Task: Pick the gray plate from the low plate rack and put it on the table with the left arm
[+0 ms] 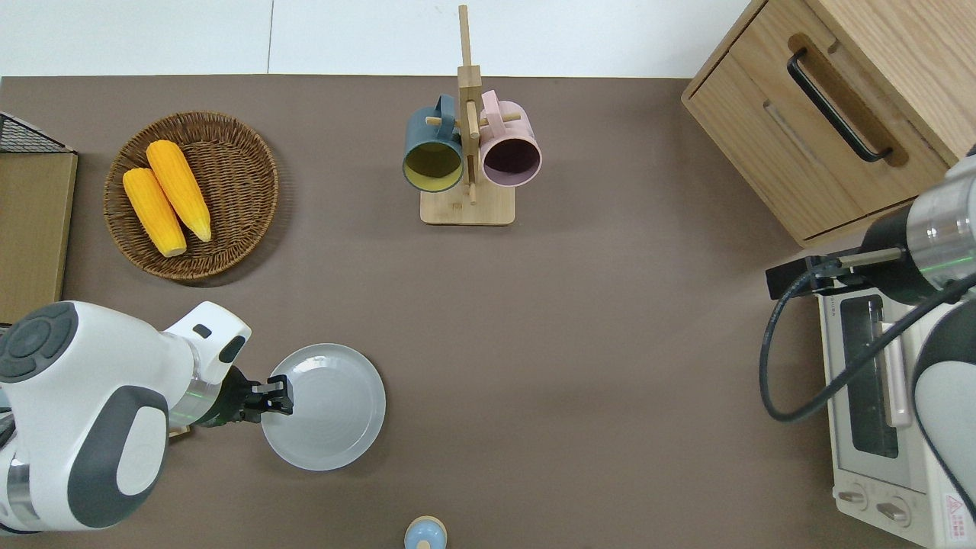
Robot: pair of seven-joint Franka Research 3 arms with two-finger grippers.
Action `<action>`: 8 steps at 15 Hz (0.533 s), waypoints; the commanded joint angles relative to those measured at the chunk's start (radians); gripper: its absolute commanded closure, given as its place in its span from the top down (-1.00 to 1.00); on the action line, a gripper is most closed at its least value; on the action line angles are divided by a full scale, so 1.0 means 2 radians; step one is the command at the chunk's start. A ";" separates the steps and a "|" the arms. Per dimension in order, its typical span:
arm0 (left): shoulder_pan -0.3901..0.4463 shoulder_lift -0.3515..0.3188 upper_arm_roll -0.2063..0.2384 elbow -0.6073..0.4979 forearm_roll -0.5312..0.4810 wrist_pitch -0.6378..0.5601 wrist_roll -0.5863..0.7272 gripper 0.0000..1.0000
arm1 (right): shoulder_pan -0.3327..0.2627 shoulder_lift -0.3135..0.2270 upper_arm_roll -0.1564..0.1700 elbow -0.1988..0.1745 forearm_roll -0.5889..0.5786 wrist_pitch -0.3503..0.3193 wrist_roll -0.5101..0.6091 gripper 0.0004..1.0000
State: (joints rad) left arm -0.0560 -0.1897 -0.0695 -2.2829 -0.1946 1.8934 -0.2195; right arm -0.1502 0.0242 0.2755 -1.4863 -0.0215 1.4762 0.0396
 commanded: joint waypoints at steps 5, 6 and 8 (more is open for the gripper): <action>0.010 0.001 0.013 0.045 0.050 -0.006 -0.008 0.98 | -0.009 -0.001 0.009 0.005 -0.001 -0.007 0.006 0.97; 0.010 0.001 0.021 0.061 0.050 -0.015 -0.005 0.98 | -0.010 -0.001 0.009 0.005 -0.001 -0.007 0.006 0.97; 0.009 0.002 0.032 0.094 0.066 -0.041 -0.004 0.98 | -0.010 -0.001 0.009 0.005 -0.001 -0.007 0.006 0.97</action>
State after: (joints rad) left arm -0.0413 -0.1906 -0.0246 -2.1749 -0.1081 1.8807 -0.2241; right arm -0.1502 0.0242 0.2755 -1.4863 -0.0215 1.4762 0.0396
